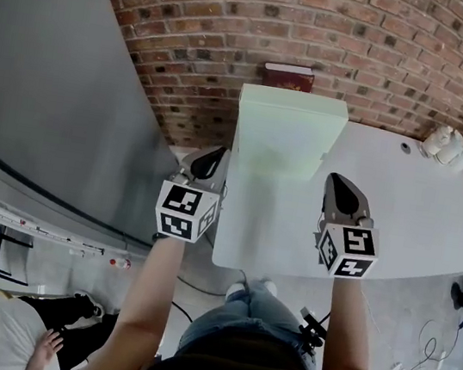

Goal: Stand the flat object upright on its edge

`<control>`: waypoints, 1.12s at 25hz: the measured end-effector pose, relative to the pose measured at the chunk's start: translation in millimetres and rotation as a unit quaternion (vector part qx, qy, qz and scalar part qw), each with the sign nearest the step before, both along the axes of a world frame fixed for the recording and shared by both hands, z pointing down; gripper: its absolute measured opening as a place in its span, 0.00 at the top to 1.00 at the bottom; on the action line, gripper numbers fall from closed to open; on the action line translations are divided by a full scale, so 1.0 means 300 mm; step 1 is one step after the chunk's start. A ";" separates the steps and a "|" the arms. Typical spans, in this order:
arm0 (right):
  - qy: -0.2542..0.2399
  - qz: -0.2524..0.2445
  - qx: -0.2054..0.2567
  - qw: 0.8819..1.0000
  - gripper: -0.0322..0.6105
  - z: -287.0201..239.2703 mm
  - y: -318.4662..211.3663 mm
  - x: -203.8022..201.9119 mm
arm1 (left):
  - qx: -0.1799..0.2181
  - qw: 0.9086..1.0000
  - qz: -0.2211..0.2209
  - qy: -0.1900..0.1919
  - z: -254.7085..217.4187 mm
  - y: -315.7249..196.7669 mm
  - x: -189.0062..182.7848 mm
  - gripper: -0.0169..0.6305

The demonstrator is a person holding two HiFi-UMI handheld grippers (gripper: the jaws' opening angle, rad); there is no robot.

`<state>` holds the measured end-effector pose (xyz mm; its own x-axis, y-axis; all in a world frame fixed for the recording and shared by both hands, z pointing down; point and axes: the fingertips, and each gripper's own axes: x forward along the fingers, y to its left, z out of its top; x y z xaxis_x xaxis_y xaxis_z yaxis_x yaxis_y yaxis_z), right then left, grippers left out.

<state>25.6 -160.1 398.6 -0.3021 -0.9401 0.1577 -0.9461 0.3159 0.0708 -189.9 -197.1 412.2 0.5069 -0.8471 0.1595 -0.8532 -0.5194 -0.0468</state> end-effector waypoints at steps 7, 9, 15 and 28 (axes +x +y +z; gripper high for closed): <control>-0.017 -0.005 0.027 0.999 0.95 -0.097 0.014 0.033 | 0.023 0.999 -0.027 0.008 -0.075 0.022 0.000 0.97; -0.019 -0.007 0.033 0.999 0.95 -0.133 0.014 0.045 | 0.026 0.999 -0.036 0.020 -0.105 0.028 -0.002 0.97; -0.013 -0.010 0.055 0.998 0.95 -0.224 0.009 0.054 | 0.039 0.996 -0.062 0.042 -0.181 0.044 -0.017 0.97; -0.021 -0.010 0.092 0.995 0.95 -0.379 0.054 0.081 | 0.078 0.993 -0.067 0.064 -0.360 0.088 0.021 0.97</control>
<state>49.9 -143.8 285.0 -0.3228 -0.9460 -0.0308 -0.9435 0.3191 0.0894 -183.7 -170.6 304.1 0.3950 -0.9179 -0.0379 -0.9186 -0.3951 -0.0043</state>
